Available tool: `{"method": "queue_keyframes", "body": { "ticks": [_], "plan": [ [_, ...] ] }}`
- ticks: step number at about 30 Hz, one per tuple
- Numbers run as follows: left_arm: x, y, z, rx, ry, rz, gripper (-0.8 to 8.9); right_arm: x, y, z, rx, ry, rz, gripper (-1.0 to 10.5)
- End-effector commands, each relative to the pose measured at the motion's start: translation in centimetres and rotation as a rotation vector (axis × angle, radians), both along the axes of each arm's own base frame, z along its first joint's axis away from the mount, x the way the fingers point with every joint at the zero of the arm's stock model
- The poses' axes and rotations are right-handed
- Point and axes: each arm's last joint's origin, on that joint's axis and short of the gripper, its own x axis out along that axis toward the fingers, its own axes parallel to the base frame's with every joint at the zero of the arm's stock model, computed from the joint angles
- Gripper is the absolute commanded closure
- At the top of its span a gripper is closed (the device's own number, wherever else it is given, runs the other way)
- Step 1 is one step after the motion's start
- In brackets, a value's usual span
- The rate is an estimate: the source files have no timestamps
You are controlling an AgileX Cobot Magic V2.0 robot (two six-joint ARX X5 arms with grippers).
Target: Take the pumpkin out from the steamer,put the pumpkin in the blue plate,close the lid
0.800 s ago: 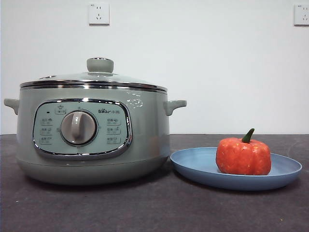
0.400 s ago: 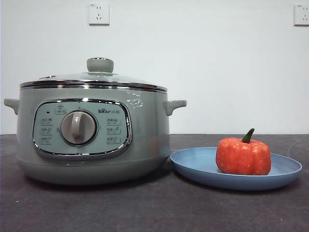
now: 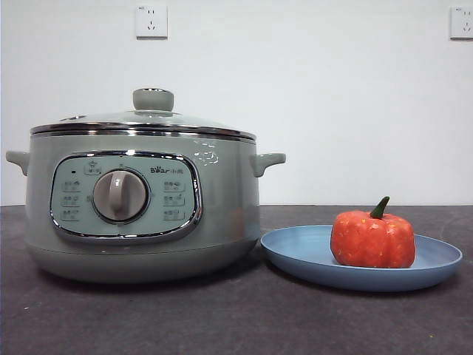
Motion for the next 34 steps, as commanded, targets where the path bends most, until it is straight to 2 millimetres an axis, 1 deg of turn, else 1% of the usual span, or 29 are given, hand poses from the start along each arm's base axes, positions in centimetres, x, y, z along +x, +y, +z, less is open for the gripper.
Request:
{"method": "queue_keyframes", "body": {
  "ticks": [1, 3, 4, 7, 11, 13, 17, 21, 26, 34],
  "plan": [
    [0.0, 0.0, -0.4, -0.009, 0.025, 0.000, 8.17, -1.1, -1.0, -0.3, 0.001, -0.053, -0.020, 9.4],
    [0.0, 0.0, -0.4, -0.009, 0.025, 0.000, 8.17, -1.5, -1.6, -1.5, 0.025, -0.066, -0.044, 9.4],
    [0.0, 0.0, -0.4, -0.009, 0.025, 0.000, 8.17, -1.6, -1.9, -2.3, 0.040, -0.068, -0.036, 9.4],
    [0.0, 0.0, -0.4, -0.009, 0.025, -0.001, 8.17, -1.6, -2.5, -5.4, 0.079, -0.079, -0.005, 9.4],
    [0.0, 0.0, -0.4, -0.009, 0.025, -0.001, 8.17, -1.0, -3.1, -9.4, 0.105, -0.109, -0.014, 9.4],
    [0.0, 0.0, -0.4, -0.009, 0.025, 0.000, 8.17, -0.7, -3.3, -11.0, 0.109, -0.114, -0.019, 9.4],
    [0.0, 0.0, -0.4, -0.009, 0.025, 0.000, 8.17, -0.4, -3.4, -13.5, 0.103, -0.080, -0.041, 9.4],
    [0.0, 0.0, -0.4, -0.009, 0.025, -0.001, 8.17, -0.3, -3.4, -14.9, 0.101, -0.050, -0.042, 9.4],
    [0.0, 0.0, -0.4, -0.009, 0.025, -0.001, 8.17, -0.4, -3.4, -14.9, 0.160, -0.036, -0.052, 9.4],
    [0.0, 0.0, -0.4, -0.009, 0.025, -0.001, 8.17, -0.4, -3.4, -14.9, 0.158, -0.035, -0.059, 9.4]
  ]
}}
